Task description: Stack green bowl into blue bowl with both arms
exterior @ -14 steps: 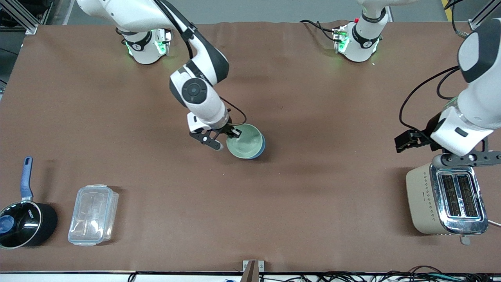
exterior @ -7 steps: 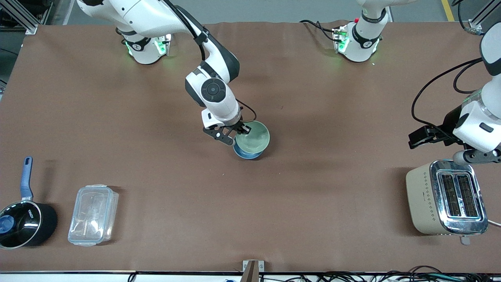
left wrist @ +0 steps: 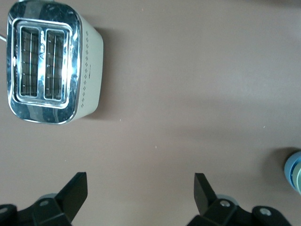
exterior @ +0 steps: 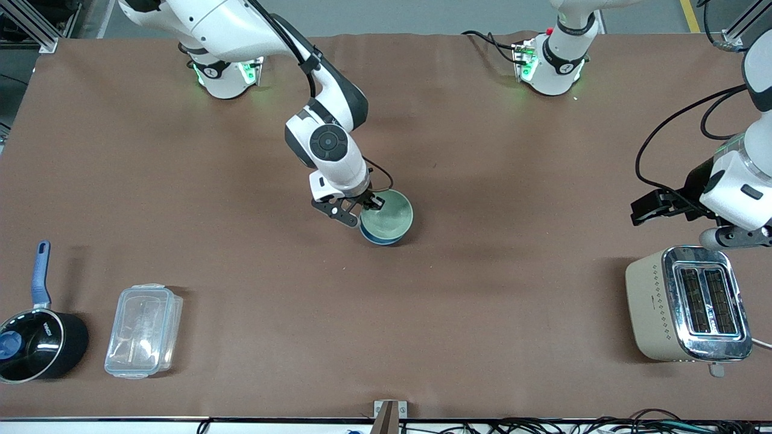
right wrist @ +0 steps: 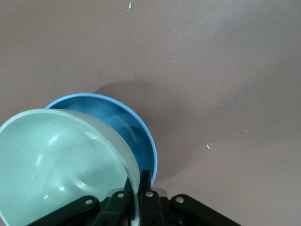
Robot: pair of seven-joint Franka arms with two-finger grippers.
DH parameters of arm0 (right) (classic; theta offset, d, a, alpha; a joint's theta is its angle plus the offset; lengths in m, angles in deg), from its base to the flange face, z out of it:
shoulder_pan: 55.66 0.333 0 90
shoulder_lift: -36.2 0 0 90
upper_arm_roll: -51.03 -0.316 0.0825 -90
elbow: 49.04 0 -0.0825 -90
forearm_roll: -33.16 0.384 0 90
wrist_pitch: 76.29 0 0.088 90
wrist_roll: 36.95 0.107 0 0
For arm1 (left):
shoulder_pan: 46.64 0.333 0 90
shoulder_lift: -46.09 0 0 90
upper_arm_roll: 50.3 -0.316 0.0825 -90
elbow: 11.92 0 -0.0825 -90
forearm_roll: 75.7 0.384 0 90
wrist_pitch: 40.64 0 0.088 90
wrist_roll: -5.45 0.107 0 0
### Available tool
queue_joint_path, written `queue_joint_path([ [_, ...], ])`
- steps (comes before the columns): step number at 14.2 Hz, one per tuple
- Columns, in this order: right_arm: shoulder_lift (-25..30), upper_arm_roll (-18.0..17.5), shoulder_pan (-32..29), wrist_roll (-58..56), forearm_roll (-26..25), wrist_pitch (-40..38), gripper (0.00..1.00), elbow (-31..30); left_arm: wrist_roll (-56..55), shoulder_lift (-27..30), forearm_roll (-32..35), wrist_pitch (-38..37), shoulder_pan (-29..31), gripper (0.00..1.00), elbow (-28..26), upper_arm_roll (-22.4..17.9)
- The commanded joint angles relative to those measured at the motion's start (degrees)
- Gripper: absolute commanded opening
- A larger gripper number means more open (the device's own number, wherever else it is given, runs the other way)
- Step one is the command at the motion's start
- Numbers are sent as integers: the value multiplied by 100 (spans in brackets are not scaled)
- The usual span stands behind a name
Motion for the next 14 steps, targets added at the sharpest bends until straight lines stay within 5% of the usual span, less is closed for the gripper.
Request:
queue_joint_path([
  [1, -62, -38, -13, 145, -125, 56, 2, 78, 397, 67, -50, -166, 81, 100, 35, -2],
  [3, -80, -38, -13, 145, -133, 65, 3, 78, 749, 67, 28, -166, 81, 100, 35, -28],
  [10, -80, -38, -48, 118, -142, 30, 29, 78, 961, 137, 433, -587, 81, 100, 35, 16],
  [12, -62, -38, -171, 31, -133, -40, 51, 104, 970, 216, 390, -614, 81, 100, 26, 16],
  [14, 112, -47, -364, 13, -133, -450, 85, 218, 979, 321, 319, -623, 90, 100, 26, 7],
])
